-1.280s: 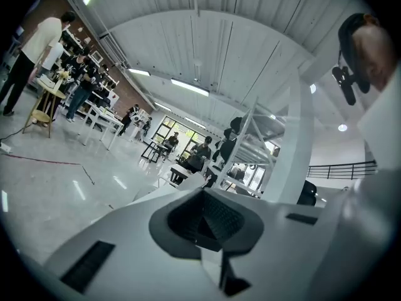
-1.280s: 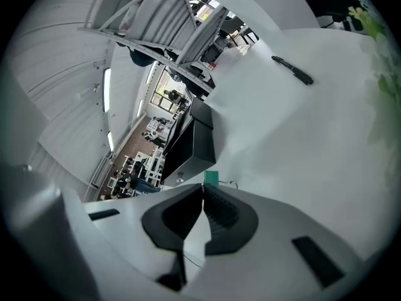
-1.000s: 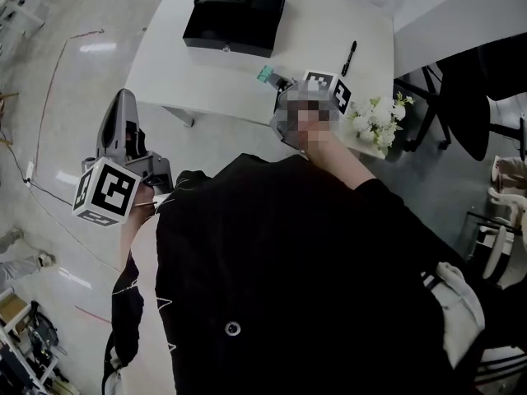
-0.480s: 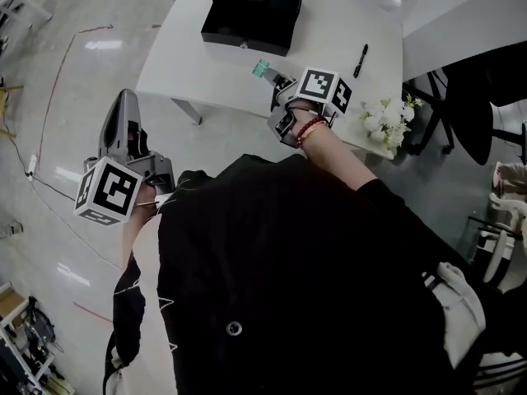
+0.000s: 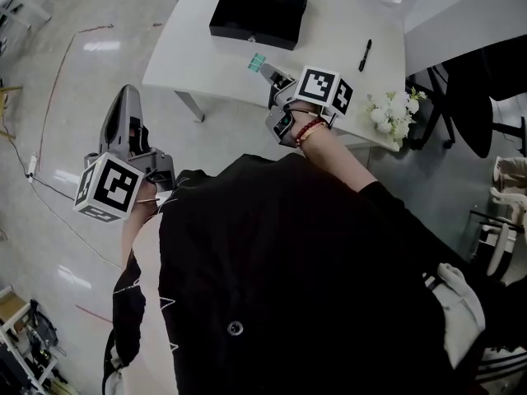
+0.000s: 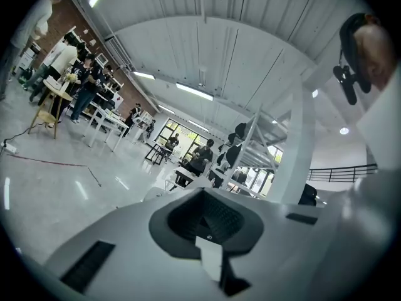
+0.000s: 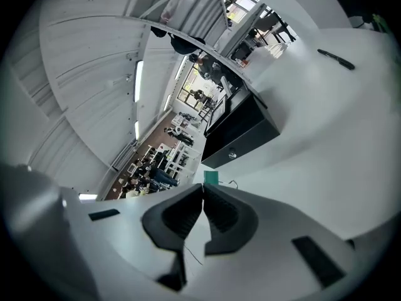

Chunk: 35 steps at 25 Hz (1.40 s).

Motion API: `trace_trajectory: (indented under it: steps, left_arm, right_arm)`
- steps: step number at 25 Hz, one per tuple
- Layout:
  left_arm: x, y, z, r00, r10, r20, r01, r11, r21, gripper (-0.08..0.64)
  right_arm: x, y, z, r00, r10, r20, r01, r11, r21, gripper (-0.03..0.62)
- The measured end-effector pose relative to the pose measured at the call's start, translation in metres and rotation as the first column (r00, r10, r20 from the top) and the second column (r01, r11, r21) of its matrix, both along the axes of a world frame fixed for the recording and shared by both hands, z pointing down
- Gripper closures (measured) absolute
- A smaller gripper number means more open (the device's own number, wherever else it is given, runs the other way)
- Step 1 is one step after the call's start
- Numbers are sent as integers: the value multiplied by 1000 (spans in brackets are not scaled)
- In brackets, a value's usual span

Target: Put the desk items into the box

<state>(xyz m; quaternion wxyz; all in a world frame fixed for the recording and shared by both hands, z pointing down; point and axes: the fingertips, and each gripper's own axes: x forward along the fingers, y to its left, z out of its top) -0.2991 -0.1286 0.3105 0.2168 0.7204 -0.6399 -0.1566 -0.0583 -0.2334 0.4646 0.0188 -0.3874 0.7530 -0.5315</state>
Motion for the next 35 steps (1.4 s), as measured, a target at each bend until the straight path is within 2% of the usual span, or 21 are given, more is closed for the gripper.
trace_trajectory:
  steps: [10, 15, 19, 24, 35]
  left_arm:
    - [3, -2, 14, 999, 31, -17, -31, 999, -18, 549]
    - [17, -15, 18, 998, 58, -21, -58, 998, -29, 549]
    - [11, -16, 12, 998, 60, -25, -61, 998, -35, 549]
    - [37, -49, 24, 998, 54, -26, -55, 997, -61, 549]
    - [30, -85, 27, 1000, -25, -15, 24, 997, -76, 549]
  right_arm:
    - [-4, 17, 6, 999, -30, -33, 30, 999, 12, 580]
    - [14, 12, 12, 999, -2, -42, 2, 1000, -7, 580]
    - [10, 9, 5, 999, 8, -41, -8, 1000, -10, 580]
    - [35, -31, 15, 999, 2, -35, -2, 1000, -22, 580]
    - [37, -92, 9, 999, -23, -29, 23, 1000, -19, 580]
